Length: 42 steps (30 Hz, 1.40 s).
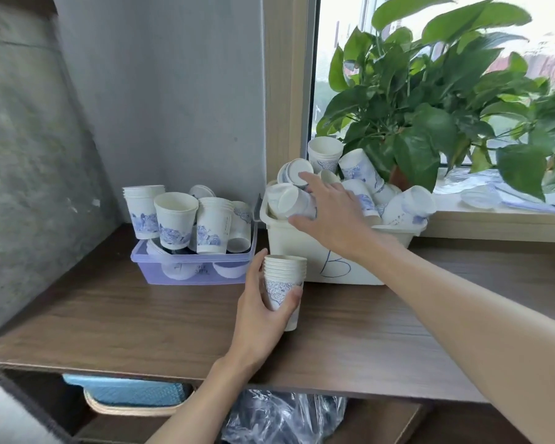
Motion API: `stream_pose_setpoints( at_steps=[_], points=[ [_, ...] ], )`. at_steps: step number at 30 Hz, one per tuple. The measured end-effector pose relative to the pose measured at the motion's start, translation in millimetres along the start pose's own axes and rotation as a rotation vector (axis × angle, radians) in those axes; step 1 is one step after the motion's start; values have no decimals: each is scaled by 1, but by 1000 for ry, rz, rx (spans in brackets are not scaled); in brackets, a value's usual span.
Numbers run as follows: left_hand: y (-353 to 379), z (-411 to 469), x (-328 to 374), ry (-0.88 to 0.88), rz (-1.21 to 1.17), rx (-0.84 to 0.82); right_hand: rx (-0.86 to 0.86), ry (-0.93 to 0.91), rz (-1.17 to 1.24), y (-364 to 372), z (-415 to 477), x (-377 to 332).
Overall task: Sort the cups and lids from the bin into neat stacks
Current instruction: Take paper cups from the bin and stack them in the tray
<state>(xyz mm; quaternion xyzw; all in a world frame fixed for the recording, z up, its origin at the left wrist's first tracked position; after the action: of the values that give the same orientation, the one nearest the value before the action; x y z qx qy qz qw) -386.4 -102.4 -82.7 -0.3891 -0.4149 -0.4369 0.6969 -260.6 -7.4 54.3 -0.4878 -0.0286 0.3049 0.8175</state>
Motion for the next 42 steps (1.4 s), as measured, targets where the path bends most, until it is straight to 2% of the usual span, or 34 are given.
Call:
stream_pose_setpoints(
  at_steps=[6,12,20,25,30,35,39,42],
  points=[
    [0,0,0,5,31,4,1,-17,69,4,6,1],
    [0,0,-1,21,29,7,186,13,335,-8,-3,12],
    [1,1,-2,16,22,6,357,37,395,-21,-18,15],
    [1,1,-5,10,15,8,452,166,497,-23,-35,30],
    [2,1,-4,16,17,10,482,273,698,-18,-51,31],
    [3,0,-2,38,7,4,496,288,741,-11,-63,25],
    [4,0,2,62,-1,-25,429,280,928,0,-75,13],
    [6,-1,3,88,3,-68,407,232,962,7,-81,5]
  ],
)
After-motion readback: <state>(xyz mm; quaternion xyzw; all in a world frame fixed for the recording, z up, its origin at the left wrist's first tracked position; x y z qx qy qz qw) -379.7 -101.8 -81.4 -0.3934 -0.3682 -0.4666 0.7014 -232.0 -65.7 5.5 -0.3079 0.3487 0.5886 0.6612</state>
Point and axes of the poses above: each hand's wrist, its own z-axis towards the middle knuckle, its own y-axis out of the palm, x = y × z, the point moved 5 cm from there along z, towards the middle knuckle, and after that the axes turned 1 degree about -y, right-handed, at the moved point
